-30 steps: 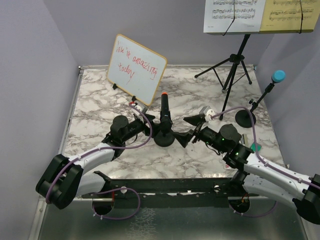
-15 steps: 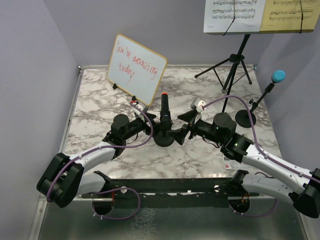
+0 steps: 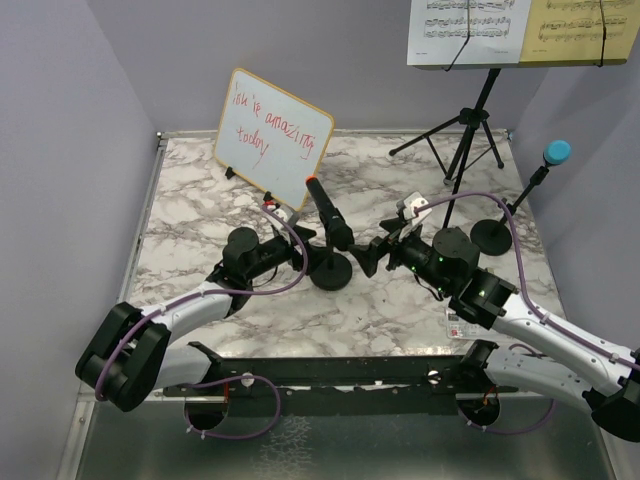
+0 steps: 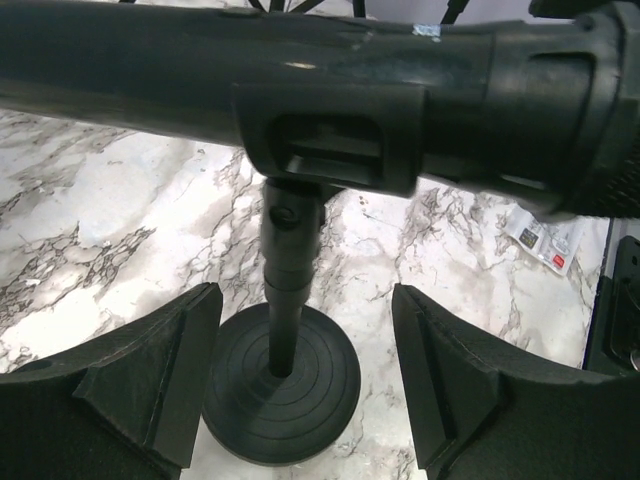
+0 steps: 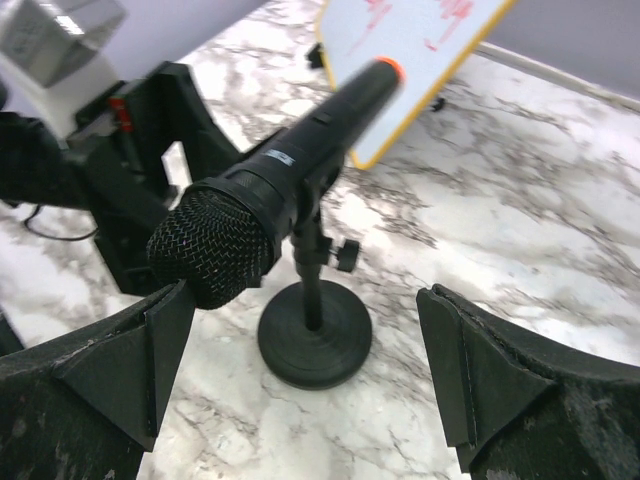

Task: Pack up the instrument practice props
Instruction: Press the microphone stand with the microphone at the microphone stand, then remove the microphone from the microphone stand.

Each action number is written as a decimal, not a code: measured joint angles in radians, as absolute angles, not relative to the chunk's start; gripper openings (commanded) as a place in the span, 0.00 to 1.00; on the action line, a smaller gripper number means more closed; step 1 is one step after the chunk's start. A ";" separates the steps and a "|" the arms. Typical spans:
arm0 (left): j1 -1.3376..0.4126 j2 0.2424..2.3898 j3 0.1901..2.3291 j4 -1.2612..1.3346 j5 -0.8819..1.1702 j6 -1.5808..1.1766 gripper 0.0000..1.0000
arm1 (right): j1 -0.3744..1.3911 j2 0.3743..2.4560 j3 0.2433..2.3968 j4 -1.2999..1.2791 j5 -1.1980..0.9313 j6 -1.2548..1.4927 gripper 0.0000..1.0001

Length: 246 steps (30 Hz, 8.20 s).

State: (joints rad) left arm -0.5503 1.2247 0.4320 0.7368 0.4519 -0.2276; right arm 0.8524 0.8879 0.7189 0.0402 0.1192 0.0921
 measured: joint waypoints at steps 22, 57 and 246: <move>-0.643 1.375 0.451 0.903 0.252 -0.271 0.67 | 0.850 0.843 0.719 -0.134 0.197 0.106 0.99; -0.653 1.581 0.484 1.188 0.283 -0.249 0.64 | 0.849 1.317 1.507 -0.851 0.133 0.374 1.00; -0.519 1.015 0.313 0.697 -0.060 -0.349 0.93 | 0.798 1.039 1.001 -0.475 0.070 0.224 0.01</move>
State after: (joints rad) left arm -0.5194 1.0145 0.3130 0.6968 -0.0601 -0.3492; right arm 0.7982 1.0393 1.0008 -0.4751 0.0704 0.2237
